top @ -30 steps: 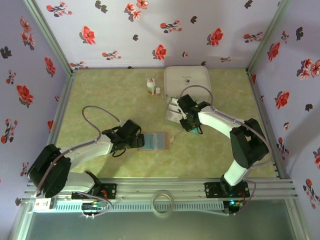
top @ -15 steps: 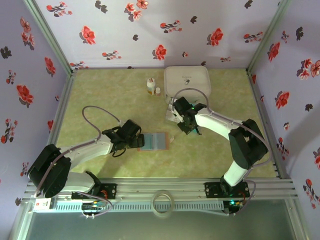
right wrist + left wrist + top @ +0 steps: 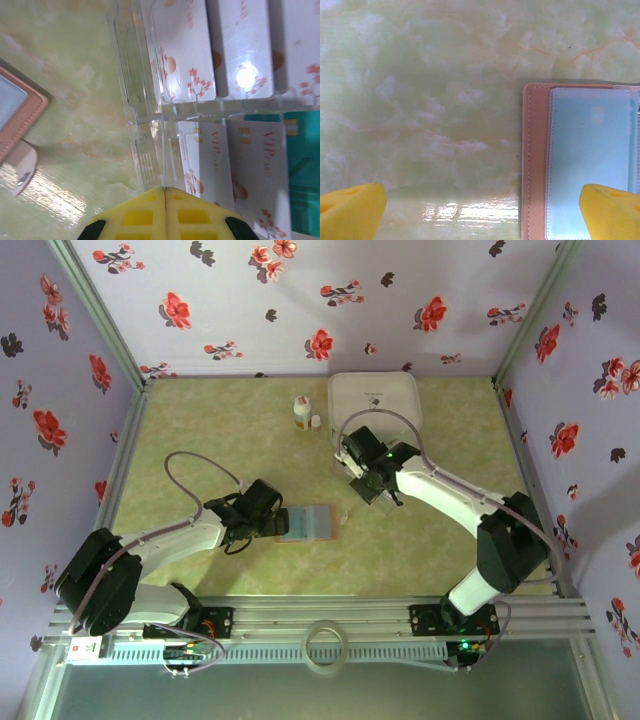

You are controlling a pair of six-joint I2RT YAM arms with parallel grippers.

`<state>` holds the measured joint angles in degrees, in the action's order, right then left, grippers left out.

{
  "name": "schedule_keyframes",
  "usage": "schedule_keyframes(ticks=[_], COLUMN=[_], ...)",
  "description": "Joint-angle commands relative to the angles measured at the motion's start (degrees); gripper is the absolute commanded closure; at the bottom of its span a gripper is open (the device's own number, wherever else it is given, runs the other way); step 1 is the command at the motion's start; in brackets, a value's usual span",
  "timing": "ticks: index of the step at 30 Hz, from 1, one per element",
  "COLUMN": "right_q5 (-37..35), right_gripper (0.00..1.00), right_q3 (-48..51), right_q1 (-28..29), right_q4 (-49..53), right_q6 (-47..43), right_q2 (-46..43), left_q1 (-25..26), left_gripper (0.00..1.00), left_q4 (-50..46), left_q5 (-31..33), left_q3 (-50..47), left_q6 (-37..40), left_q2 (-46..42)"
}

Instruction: Put the credit cards into the card holder

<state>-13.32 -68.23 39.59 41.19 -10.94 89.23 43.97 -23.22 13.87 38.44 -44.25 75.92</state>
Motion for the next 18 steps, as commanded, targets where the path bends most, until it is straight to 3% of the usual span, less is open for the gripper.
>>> schedule_keyframes(ticks=[1, 9, 12, 18], right_q5=[1.3, 14.68, 20.24, 24.64], right_gripper=[1.0, 1.0, 1.0, 1.0], right_q3=[-1.82, 6.63, 13.4, 28.56], right_q1=[0.66, 0.66, 0.74, 0.75], right_q4=[1.5, -13.61, -24.5, -49.91], right_q6=[1.58, 21.79, 32.39, 51.42], right_q2=[-4.5, -13.71, -15.87, -17.47], left_q1=[-0.55, -0.48, -0.46, -0.28], left_gripper=[0.0, 0.0, 0.0, 0.0], left_q4=[-1.65, -2.14, -2.27, -2.35], left_q5=[-0.18, 0.11, 0.0, 0.0], left_q3=[1.34, 2.82, 3.61, 4.25], left_q6=[1.94, 3.61, 4.1, 4.35], left_q2=[-0.16, 1.54, 2.43, 3.22])
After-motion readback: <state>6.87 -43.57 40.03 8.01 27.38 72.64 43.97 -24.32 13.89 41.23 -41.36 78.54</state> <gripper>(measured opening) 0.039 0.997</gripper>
